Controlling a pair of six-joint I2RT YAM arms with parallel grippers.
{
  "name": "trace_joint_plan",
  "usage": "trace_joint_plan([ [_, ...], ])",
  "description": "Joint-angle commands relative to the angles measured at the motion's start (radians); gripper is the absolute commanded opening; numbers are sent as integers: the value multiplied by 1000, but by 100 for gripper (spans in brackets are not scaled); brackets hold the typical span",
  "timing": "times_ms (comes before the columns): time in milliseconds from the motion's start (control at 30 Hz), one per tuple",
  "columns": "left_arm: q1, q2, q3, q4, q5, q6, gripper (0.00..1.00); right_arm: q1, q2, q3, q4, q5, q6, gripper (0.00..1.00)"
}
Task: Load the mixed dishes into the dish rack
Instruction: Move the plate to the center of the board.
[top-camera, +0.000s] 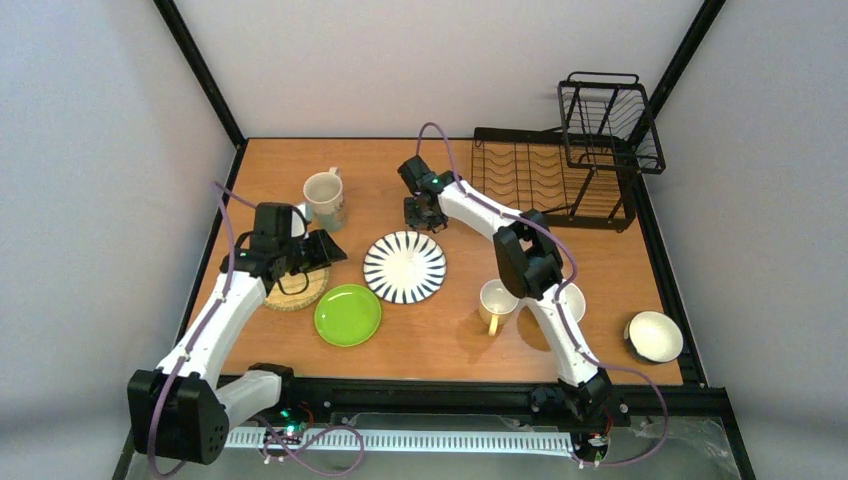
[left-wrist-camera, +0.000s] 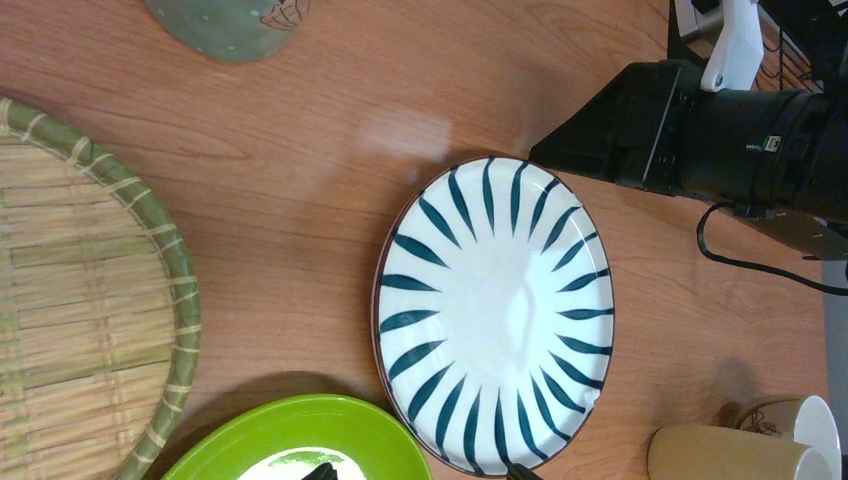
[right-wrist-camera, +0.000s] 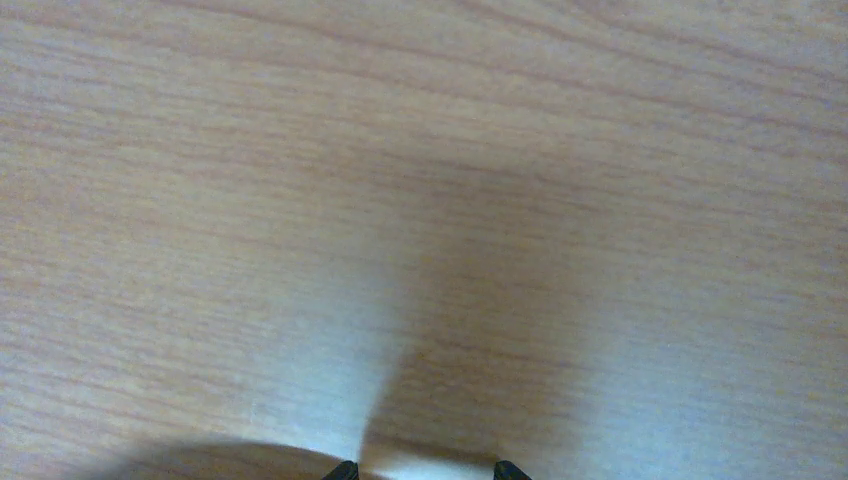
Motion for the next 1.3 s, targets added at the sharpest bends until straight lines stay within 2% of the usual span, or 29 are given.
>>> trace_joint_plan([
  [0, -7, -25, -9, -37, -12, 18, 96, 30, -21, -79, -59, -16, -8, 79],
  [400, -14, -4, -13, -16, 16, -20, 95, 53, -90, -149, -37, 26, -9, 79],
  [767, -38, 151, 20, 56, 66, -49, 94, 38, -101, -26, -97, 123, -23, 82],
  [1267, -44, 349, 61, 125, 75, -40, 94, 29, -187, -98, -109, 136, -48, 82],
])
